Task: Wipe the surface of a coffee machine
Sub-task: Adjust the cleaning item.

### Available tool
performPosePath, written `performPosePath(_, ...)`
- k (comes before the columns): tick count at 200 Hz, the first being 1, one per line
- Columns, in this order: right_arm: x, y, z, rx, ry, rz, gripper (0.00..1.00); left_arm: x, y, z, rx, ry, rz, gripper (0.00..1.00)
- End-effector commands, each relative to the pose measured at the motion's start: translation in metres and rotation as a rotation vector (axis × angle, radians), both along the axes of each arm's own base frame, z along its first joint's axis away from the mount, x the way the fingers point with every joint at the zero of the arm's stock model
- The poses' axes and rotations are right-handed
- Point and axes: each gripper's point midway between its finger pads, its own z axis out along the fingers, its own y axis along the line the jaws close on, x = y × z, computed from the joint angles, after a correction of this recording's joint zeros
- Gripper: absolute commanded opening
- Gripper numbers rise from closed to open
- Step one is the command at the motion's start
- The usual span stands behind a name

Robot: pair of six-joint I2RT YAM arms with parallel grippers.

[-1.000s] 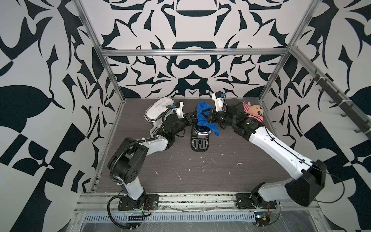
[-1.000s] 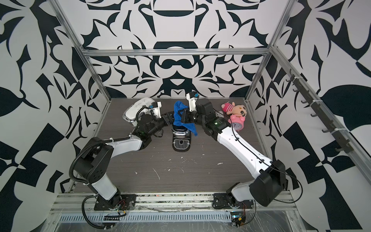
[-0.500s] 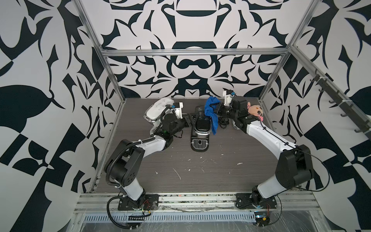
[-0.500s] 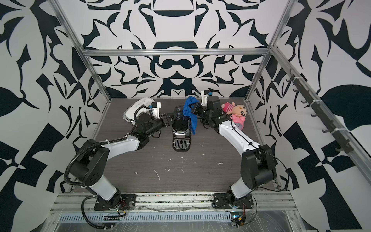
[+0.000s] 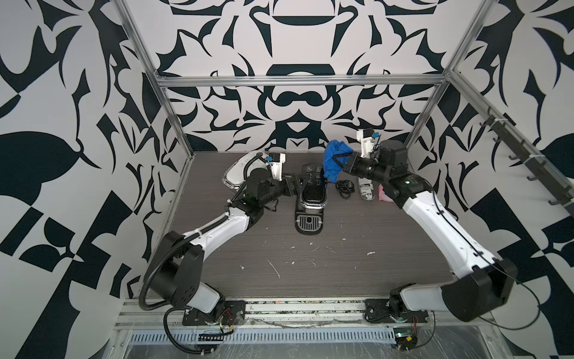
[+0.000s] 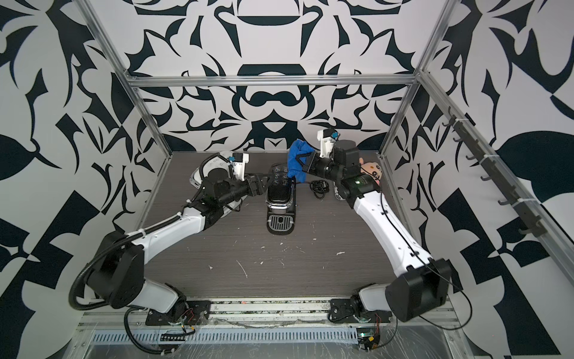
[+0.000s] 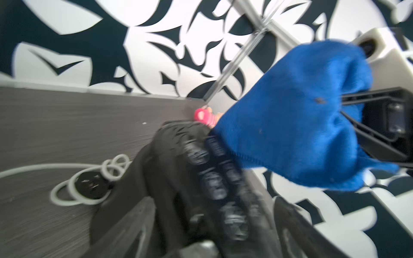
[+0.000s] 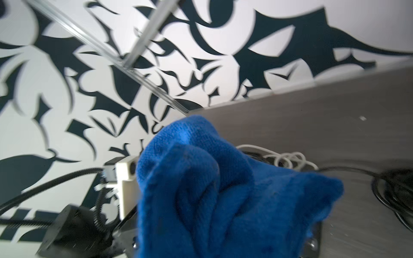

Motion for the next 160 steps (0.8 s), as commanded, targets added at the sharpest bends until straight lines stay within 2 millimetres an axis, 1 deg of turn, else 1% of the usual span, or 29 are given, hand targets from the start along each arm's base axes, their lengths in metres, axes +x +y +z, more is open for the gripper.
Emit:
performPosePath(1, -0.06, 0.014, 0.081, 0.094, -0.352, 0.216, 0.0, -0.037, -0.011, 0.062, -0.044, -0.006, -0.189, 0.89)
performPosePath(12, -0.076, 0.011, 0.095, 0.119, -0.454, 0.237, 0.0, -0.052, -0.017, 0.083, -0.089, 0.039, -0.272, 0.89)
performPosePath(28, -0.093, 0.012, 0.105, 0.142, -0.55, 0.286, 0.0, -0.075, -0.025, 0.113, -0.173, 0.085, -0.395, 0.91)
performPosePath(49, -0.11, 0.014, 0.115, 0.214, -0.636, 0.359, 0.0, -0.096, -0.029, 0.141, -0.262, 0.123, -0.492, 0.97)
performPosePath(62, -0.117, 0.015, 0.119, 0.266, -0.679, 0.399, 0.0, -0.108, -0.032, 0.156, -0.312, 0.121, -0.552, 0.99)
performPosePath(76, -0.121, 0.015, 0.122, 0.306, -0.699, 0.429, 0.0, -0.121, -0.036, 0.165, -0.342, 0.133, -0.623, 0.99)
performPosePath(88, -0.123, 0.016, 0.121, 0.322, -0.716, 0.45, 0.0, -0.128, -0.039, 0.167, -0.355, 0.138, -0.667, 0.99)
performPosePath(108, -0.124, 0.016, 0.12, 0.336, -0.726, 0.46, 0.0, -0.13, -0.042, 0.168, -0.37, 0.164, -0.696, 0.98)
performPosePath(121, -0.122, 0.017, 0.117, 0.334, -0.721, 0.458, 0.0, -0.133, -0.041, 0.175, -0.402, 0.158, -0.716, 0.96)
performPosePath(135, -0.116, 0.019, 0.106, 0.308, -0.69, 0.445, 0.0, -0.14, -0.037, 0.185, -0.445, 0.132, -0.748, 0.94)
performPosePath(147, -0.111, 0.023, 0.095, 0.269, -0.663, 0.437, 0.0, -0.142, -0.035, 0.191, -0.471, 0.122, -0.764, 0.88)
performPosePath(159, -0.111, 0.029, 0.083, 0.228, -0.643, 0.441, 0.0, -0.142, -0.035, 0.192, -0.476, 0.118, -0.768, 0.86)
performPosePath(160, -0.111, 0.029, 0.083, 0.225, -0.641, 0.442, 0.0, -0.142, -0.035, 0.192, -0.475, 0.118, -0.768, 0.84)
